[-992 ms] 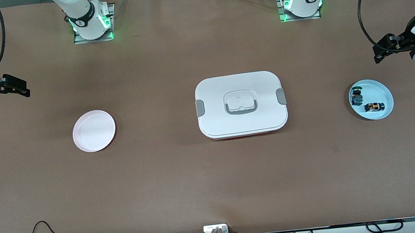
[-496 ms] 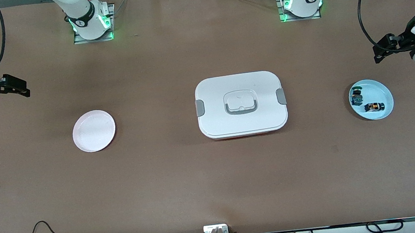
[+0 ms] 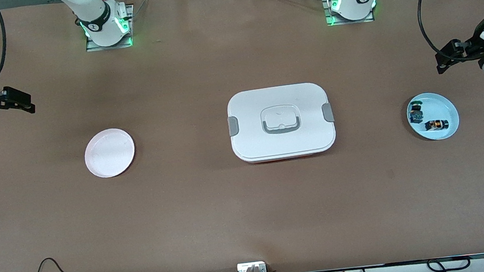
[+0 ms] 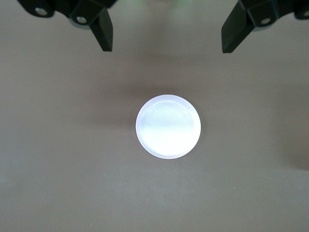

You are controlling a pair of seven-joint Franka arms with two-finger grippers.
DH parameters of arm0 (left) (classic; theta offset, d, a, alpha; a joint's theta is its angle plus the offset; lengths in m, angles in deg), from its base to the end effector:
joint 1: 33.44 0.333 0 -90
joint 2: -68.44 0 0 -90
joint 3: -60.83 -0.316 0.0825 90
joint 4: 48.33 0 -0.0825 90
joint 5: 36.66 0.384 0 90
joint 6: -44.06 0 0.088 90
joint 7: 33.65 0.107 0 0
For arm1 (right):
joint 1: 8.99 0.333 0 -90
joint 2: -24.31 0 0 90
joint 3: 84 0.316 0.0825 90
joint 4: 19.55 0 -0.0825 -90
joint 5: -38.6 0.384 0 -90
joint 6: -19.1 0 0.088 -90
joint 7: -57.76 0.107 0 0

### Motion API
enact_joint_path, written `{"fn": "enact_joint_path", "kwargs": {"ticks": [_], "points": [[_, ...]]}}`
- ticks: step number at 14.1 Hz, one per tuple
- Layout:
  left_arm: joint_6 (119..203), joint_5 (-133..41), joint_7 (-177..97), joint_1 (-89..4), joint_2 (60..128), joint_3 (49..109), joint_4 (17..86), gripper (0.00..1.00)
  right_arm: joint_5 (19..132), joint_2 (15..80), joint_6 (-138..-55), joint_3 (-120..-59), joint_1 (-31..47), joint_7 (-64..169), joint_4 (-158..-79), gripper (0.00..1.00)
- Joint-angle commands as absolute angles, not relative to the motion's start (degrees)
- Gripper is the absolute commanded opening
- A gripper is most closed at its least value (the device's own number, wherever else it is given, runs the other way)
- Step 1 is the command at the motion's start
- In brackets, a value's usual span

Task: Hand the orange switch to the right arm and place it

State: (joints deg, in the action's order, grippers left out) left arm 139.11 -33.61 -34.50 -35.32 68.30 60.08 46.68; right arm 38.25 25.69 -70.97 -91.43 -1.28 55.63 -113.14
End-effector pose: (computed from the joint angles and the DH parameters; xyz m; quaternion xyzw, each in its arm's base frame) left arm 0.5597 -0.0058 0.5922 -0.9996 0.0047 -0.0020 0.0265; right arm 0.5583 0.0029 0.5818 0.9989 0.0211 -0.0427 0.0039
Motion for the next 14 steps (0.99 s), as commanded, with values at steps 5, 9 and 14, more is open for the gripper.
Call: {"fn": "enact_joint_path", "kwargs": {"ticks": [5,9,14], "points": [[137.0,-35.0,-33.7,-35.0,69.0,59.7,45.2,1.00,38.2,25.8,-70.3,-91.1,-1.3,56.5,-112.3,1.00],[137.0,-35.0,-33.5,-34.4,69.2,59.6,45.2,1.00,38.2,25.8,-70.2,-91.1,-1.3,56.5,-112.3,1.00],[137.0,-35.0,-33.5,-34.4,69.3,59.5,45.2,1.00,38.2,25.8,-70.1,-91.1,-1.3,56.3,-112.3,1.00]]}}
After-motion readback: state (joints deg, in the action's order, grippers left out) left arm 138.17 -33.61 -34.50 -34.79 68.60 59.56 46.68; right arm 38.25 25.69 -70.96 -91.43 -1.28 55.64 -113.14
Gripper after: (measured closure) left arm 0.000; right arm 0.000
